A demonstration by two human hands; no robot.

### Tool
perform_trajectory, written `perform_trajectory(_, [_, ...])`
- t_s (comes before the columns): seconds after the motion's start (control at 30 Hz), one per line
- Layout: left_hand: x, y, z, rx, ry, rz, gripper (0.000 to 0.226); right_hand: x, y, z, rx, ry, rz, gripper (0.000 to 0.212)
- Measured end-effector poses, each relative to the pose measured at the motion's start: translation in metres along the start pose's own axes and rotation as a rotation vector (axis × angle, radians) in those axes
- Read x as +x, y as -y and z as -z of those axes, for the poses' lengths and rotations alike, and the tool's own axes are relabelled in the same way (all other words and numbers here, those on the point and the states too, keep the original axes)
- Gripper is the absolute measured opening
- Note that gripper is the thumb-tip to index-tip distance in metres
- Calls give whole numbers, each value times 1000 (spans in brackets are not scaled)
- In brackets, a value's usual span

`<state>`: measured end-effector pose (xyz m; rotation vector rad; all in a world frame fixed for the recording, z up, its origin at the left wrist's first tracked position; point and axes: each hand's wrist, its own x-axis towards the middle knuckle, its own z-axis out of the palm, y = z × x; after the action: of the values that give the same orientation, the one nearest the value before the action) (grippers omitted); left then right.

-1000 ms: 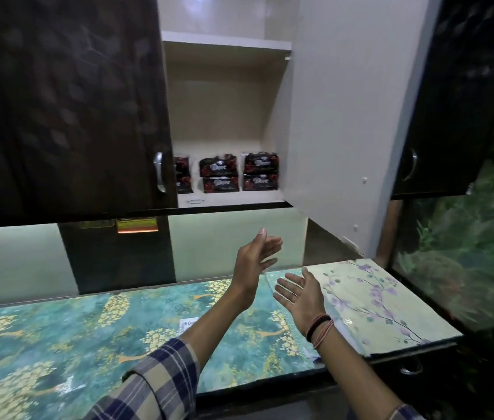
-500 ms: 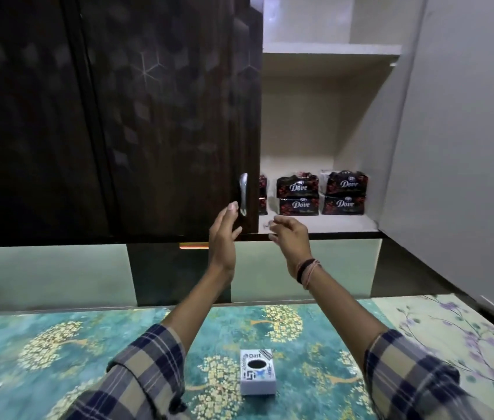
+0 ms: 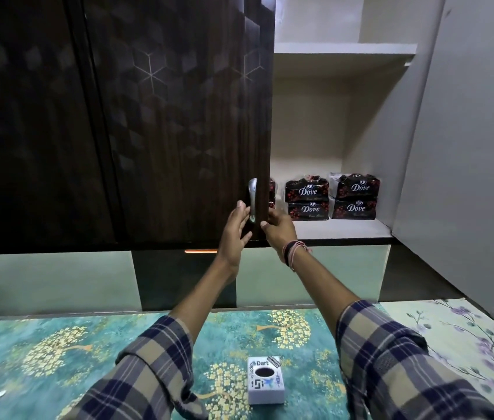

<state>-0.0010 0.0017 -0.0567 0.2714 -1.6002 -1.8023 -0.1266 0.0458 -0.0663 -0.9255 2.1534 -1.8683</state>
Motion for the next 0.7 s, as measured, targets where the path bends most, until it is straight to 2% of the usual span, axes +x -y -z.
perform_trajectory(0.1, [-11, -2, 2, 6, -25, -18, 61, -18, 7, 6, -9, -15, 11, 40])
perform_trajectory(0.2, [-37, -5, 8, -25, -55, -44, 58, -44, 3, 17, 21, 41, 55, 35])
perform_trajectory(0.5, [-153, -1, 16, -164, -242, -123, 51, -148, 15, 9, 120, 156, 216, 20])
perform_trajectory(0.6, [-193, 0, 25, -147, -317, -134, 44, -184, 25, -4, 221, 159, 259, 23])
perform_trajectory(0.7, [-229, -1, 43, -127, -392, -153, 49, -218, 36, -27, 296, 187, 246, 31])
